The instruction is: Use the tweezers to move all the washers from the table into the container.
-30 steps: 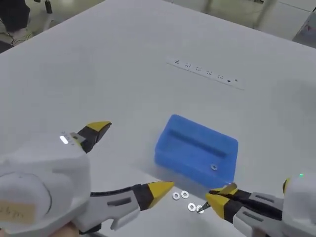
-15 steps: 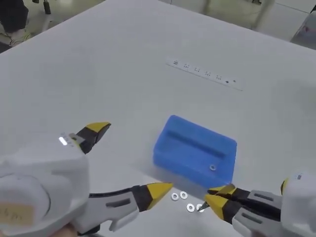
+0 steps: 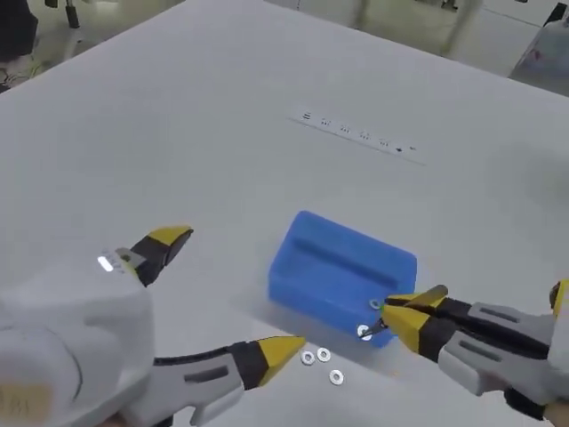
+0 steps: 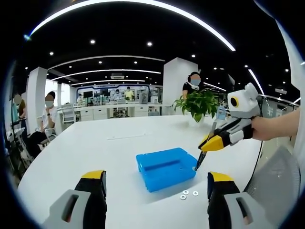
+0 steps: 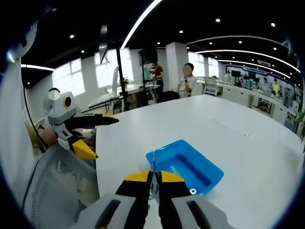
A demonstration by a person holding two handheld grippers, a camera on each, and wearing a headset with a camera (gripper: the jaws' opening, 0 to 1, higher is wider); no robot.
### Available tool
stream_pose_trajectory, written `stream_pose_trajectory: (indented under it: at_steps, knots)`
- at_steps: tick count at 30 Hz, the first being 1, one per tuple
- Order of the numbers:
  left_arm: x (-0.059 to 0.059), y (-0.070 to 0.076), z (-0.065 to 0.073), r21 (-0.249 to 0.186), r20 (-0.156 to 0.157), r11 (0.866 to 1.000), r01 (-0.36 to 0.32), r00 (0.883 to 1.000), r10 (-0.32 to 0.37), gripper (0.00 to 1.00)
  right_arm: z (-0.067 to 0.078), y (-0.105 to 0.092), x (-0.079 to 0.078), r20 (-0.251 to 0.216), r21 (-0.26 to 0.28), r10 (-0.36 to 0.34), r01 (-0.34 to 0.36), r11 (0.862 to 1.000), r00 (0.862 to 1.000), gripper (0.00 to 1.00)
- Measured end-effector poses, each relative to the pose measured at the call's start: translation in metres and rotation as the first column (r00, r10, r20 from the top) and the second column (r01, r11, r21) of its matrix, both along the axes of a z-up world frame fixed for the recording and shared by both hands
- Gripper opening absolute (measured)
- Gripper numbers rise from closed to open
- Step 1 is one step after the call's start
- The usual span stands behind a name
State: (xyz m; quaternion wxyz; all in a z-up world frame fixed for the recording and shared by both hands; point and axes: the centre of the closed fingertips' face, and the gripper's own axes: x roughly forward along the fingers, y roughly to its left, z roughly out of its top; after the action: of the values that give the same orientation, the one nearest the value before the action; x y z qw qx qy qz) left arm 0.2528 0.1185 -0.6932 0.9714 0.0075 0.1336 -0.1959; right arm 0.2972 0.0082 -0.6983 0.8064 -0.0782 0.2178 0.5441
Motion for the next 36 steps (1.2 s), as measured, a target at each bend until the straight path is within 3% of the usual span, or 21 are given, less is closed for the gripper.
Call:
stream_pose_trajectory:
  at_steps: [5,9,15,21,36]
  knots:
    - [-0.001,-0.003,0.001,-0.003,0.007,1.0,0.017,1.0,-0.017,0.89,0.007,0.004,0.016,-0.004,0.036,-0.045,0.045,0.998,0.999,0.02]
    - [-0.002,-0.002,0.002,-0.009,0.009,1.0,0.02,1.0,-0.02,0.89,0.005,0.006,0.027,-0.003,0.026,-0.071,0.071,0.997,0.997,0.02]
    - [-0.002,0.0,0.003,-0.012,0.014,1.0,0.015,1.0,-0.015,0.89,-0.006,0.008,0.043,-0.001,-0.025,-0.078,0.078,0.997,0.997,0.02]
    - [-0.001,0.002,0.003,-0.017,0.017,1.0,0.007,1.0,-0.006,0.88,-0.018,0.01,0.058,-0.031,-0.033,-0.094,0.093,0.995,0.995,0.02]
    - [-0.001,0.002,0.001,-0.007,0.008,1.0,0.005,1.0,-0.005,0.88,-0.051,0.017,0.068,-0.081,-0.081,-0.078,0.071,0.994,0.994,0.02]
